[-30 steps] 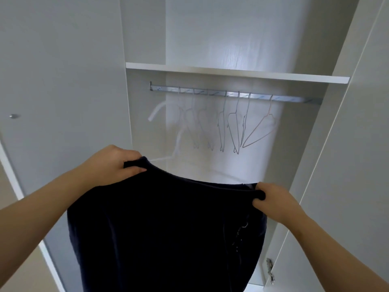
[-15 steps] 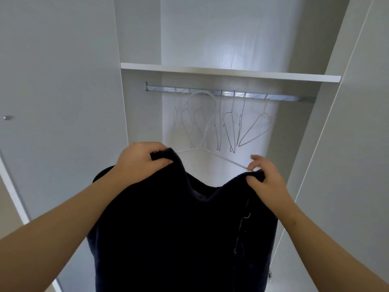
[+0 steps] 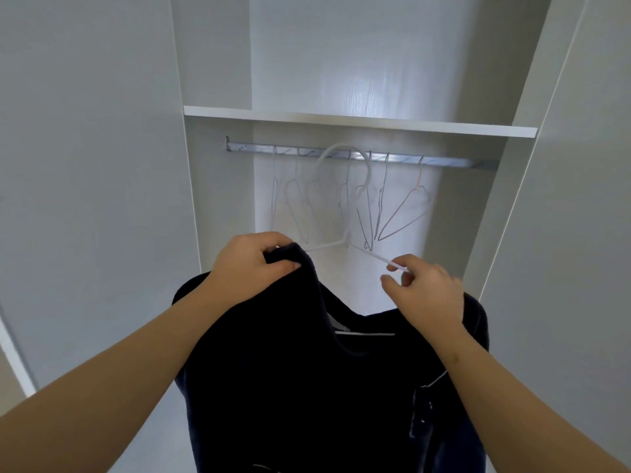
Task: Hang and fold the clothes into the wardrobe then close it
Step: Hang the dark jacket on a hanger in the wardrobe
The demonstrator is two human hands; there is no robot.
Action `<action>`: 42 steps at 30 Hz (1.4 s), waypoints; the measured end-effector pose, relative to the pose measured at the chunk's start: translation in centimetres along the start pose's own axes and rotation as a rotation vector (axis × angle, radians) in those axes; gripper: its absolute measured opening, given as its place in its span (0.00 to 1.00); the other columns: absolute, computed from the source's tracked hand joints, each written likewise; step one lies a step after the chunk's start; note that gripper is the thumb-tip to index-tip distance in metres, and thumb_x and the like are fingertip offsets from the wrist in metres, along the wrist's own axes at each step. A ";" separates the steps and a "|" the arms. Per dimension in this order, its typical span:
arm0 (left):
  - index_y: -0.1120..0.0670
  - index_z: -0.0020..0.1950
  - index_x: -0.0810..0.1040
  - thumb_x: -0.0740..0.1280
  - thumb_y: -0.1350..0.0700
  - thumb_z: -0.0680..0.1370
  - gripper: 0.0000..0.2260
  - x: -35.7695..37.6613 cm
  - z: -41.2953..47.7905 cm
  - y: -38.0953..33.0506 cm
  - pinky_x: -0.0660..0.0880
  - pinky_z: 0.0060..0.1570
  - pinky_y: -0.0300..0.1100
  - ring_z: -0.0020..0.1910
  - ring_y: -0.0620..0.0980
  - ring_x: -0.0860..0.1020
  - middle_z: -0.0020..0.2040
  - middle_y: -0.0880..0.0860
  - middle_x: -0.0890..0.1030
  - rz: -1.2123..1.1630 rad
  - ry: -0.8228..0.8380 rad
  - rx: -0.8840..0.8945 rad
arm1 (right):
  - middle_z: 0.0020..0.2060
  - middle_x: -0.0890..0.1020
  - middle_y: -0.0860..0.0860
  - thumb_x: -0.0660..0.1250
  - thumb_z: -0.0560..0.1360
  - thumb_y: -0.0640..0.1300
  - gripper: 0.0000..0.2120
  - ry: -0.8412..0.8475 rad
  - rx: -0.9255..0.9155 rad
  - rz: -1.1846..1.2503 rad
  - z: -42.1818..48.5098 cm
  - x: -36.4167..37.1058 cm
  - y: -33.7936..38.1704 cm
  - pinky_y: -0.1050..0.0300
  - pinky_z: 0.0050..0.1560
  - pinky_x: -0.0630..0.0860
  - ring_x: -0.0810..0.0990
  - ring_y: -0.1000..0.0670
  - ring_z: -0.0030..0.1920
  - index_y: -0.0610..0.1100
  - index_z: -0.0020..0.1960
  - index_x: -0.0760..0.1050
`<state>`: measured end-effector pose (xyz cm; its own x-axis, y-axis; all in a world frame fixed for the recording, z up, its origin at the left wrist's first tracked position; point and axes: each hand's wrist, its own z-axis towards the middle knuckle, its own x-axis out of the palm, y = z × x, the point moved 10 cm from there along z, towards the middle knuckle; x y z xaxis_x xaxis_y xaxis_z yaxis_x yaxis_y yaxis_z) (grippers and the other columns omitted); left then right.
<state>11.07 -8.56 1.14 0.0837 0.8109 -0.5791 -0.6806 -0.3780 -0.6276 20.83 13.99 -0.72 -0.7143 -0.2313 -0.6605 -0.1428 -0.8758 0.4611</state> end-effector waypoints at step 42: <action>0.49 0.59 0.73 0.65 0.53 0.77 0.11 1.4 0.1 9.5 0.66 0.50 0.36 0.51 0.44 0.73 0.58 0.47 0.70 0.157 0.010 -0.246 | 0.18 0.62 0.53 0.56 0.74 0.37 0.11 0.794 0.580 0.679 -4.7 11.4 2.9 0.66 0.19 0.53 0.56 0.55 0.18 0.41 0.33 0.69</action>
<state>4.60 -10.94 -5.59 -0.0011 0.7298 -0.6836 -0.4888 -0.5968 -0.6363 15.50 6.82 -9.71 -0.1694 -0.9489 -0.2661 -0.3341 -0.1988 0.9213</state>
